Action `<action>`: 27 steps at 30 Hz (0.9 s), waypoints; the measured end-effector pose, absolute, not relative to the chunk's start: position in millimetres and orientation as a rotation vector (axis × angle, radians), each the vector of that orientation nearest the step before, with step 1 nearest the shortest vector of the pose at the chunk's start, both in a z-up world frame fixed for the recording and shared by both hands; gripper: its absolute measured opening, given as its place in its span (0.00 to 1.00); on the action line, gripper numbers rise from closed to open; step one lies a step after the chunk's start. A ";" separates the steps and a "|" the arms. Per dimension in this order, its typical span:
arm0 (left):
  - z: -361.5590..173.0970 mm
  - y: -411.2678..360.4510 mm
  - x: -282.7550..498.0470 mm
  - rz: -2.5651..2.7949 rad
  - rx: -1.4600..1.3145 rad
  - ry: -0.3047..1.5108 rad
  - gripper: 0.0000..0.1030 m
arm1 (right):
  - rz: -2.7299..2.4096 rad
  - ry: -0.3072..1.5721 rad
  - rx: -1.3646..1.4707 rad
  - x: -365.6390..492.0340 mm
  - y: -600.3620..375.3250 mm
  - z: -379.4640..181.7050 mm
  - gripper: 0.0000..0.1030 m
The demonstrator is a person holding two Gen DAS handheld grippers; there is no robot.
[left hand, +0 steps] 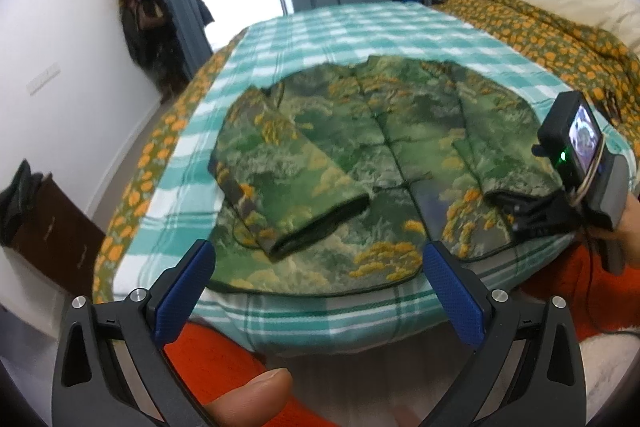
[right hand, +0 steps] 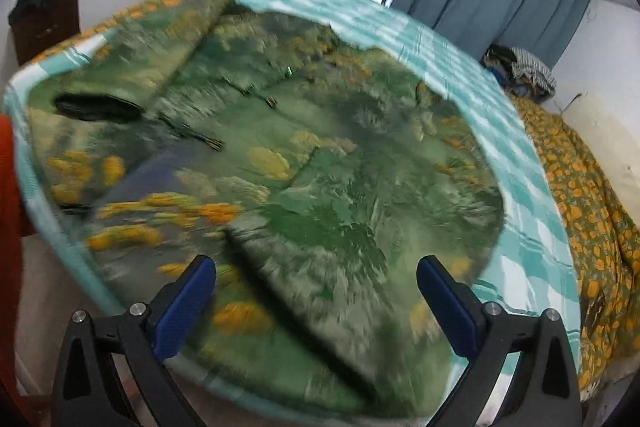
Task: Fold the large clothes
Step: 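Grasp a folded sleeve of the green jacket with the right gripper and lift it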
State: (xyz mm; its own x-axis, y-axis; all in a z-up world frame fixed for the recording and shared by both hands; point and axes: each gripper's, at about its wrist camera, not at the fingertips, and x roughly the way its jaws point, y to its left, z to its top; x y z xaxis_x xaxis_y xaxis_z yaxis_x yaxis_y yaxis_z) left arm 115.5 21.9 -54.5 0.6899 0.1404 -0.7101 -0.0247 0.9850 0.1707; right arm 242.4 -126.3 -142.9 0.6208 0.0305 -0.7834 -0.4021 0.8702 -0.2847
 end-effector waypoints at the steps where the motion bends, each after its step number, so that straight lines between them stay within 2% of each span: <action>1: -58.4 23.4 117.9 0.095 0.145 0.818 1.00 | 0.262 0.884 -0.445 246.3 -129.7 -144.9 0.97; 2: -62.8 24.6 119.9 0.098 0.138 0.835 1.00 | 0.285 0.902 -0.397 249.6 -134.8 -145.9 0.89; 3: -66.0 25.4 121.4 0.102 0.136 0.845 1.00 | 0.314 0.928 -0.340 252.5 -140.2 -145.7 0.70; 4: -69.5 26.2 123.4 0.106 0.135 0.855 1.00 | 0.322 0.939 -0.307 253.2 -142.6 -144.7 0.57; 5: -72.3 26.4 124.9 0.110 0.137 0.864 1.00 | 0.314 0.936 -0.286 250.9 -145.2 -142.2 0.24; 6: -74.9 26.6 127.1 0.110 0.138 0.867 1.00 | 0.293 0.918 -0.277 246.2 -148.6 -136.1 0.16; 11: -76.2 26.3 134.2 0.109 0.146 0.866 1.00 | 0.263 0.786 -0.153 219.8 -179.8 -79.3 0.14; 17: -70.3 28.1 143.7 0.081 0.137 0.870 1.00 | 0.049 0.607 -0.101 211.2 -261.1 -6.8 0.14; 23: -58.4 40.8 157.9 0.098 0.138 0.852 1.00 | -0.225 0.615 -0.101 239.3 -368.7 2.9 0.15; 25: -53.8 45.9 162.9 0.113 0.145 0.835 1.00 | -0.340 0.633 -0.120 249.5 -401.4 -2.3 0.29; 26: -52.2 48.5 165.9 0.119 0.148 0.828 1.00 | -0.402 0.636 -0.130 254.1 -415.8 -4.6 0.42; 27: -51.1 51.2 168.3 0.124 0.151 0.823 1.00 | -0.456 0.627 -0.136 256.5 -428.7 -4.8 0.46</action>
State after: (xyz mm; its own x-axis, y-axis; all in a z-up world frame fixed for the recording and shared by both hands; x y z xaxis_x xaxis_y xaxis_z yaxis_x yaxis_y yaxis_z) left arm 168.3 51.2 -51.1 0.6739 0.1680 -0.7194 -0.0508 0.9820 0.1817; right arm 256.5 -428.7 -4.8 0.7148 -0.4506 -0.5348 0.3698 0.8926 -0.2578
